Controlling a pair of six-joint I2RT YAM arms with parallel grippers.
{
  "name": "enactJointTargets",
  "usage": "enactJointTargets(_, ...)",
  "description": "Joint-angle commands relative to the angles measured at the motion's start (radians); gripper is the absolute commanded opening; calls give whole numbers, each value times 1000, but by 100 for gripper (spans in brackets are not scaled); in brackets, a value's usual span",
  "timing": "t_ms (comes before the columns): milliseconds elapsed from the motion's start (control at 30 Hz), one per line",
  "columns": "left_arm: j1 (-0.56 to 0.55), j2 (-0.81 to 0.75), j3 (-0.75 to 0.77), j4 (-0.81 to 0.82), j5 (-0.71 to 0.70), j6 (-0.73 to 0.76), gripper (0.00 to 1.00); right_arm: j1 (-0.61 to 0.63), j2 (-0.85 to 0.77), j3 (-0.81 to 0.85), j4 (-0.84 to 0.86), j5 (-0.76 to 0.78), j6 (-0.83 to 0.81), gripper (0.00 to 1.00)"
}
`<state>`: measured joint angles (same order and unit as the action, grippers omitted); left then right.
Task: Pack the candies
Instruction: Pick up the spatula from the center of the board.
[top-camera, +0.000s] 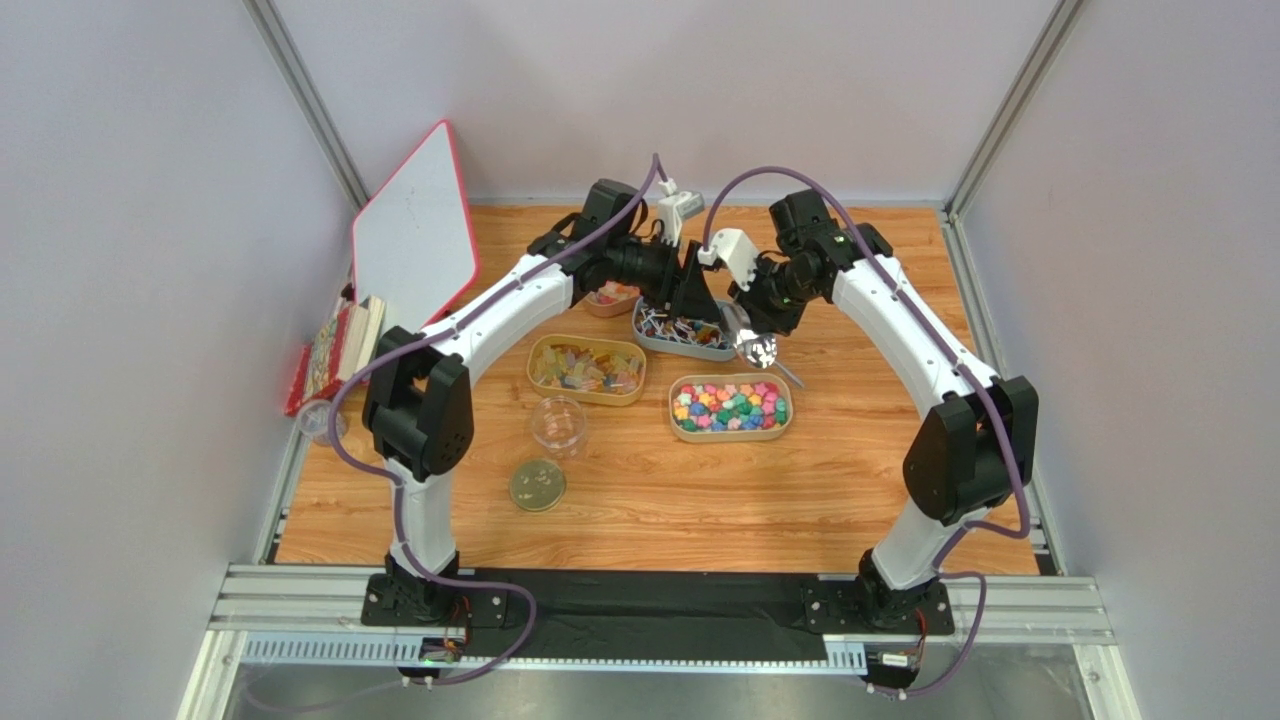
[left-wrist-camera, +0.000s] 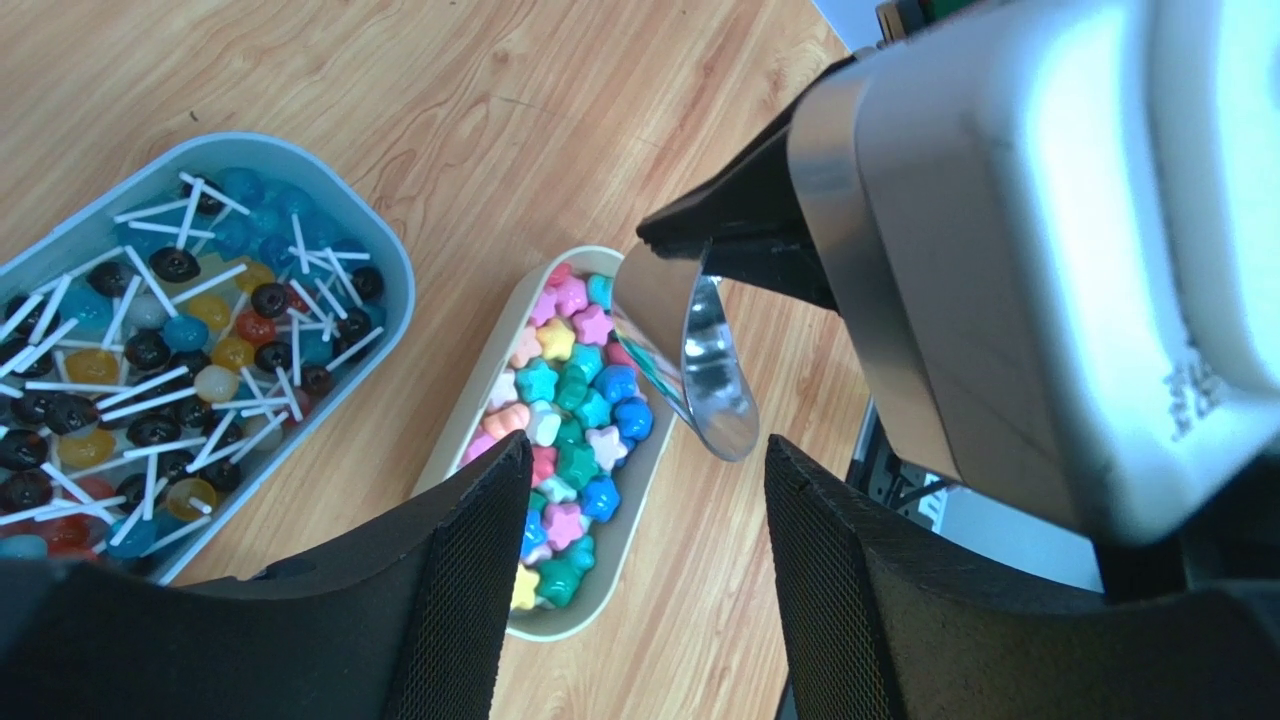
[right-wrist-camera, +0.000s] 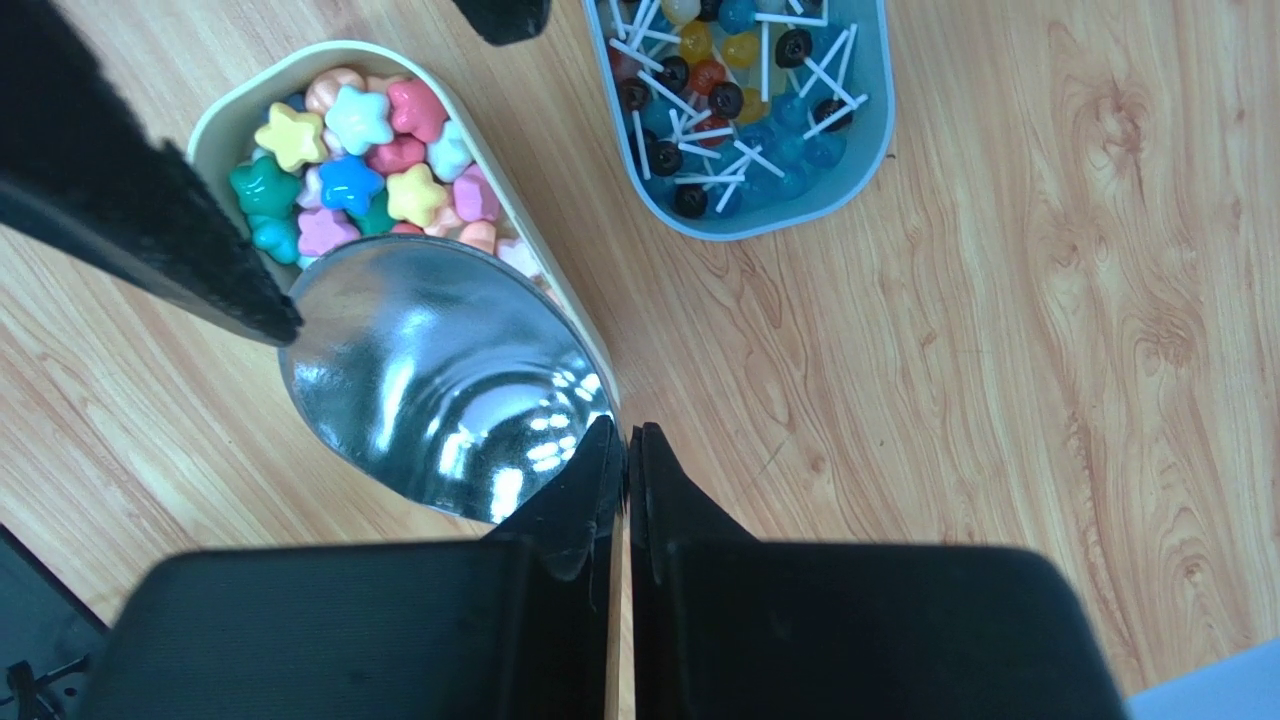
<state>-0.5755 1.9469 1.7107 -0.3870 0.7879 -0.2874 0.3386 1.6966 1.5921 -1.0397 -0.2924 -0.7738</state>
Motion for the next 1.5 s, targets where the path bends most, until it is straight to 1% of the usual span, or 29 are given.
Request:
enactJointTargets(0,-6,7,53,51,25,-18,64,7,9,57,9,-31,33,0)
enactJointTargets(133,-6,18,53,71,36,-33,59,7,3,57,9,-44,41,0)
enactJointTargets(300,-6,32,55,88,45,-45,57,8,3,62,9,-44,47,0)
enactJointTargets(500,-9,41,46,86,37,-45,47,13,3,81,15,-57,70,0)
enactJointTargets(733,-12,47,41,92,47,-47,44,30,3,91,12,-59,74,0)
enactJointTargets(900,-21,53,38,96,56,-41,36,37,6,94,13,-57,79,0)
enactJointTargets(1067,-27,60,23,100,65,-42,34,48,1,98,26,-53,88,0)
enactJointTargets(1167,-30,63,20,105,77,-42,25,54,0,100,29,-48,91,0)
enactJointTargets(1200,-32,64,18,106,79,-42,14,53,-2,98,29,-48,93,0)
enactJointTargets(1233,-30,64,17,108,80,-42,6,56,-2,97,29,-47,93,1)
enactJointTargets(1267,-32,63,17,105,79,-42,0,56,-8,92,29,-45,93,1)
enactJointTargets(1300,-32,63,17,97,79,-36,0,56,-9,89,35,-42,93,2)
enactJointTargets(1400,-29,60,18,71,88,-13,0,56,-29,82,43,5,116,9)
enactJointTargets(1467,-21,57,17,53,79,2,0,56,-69,82,33,41,117,32)
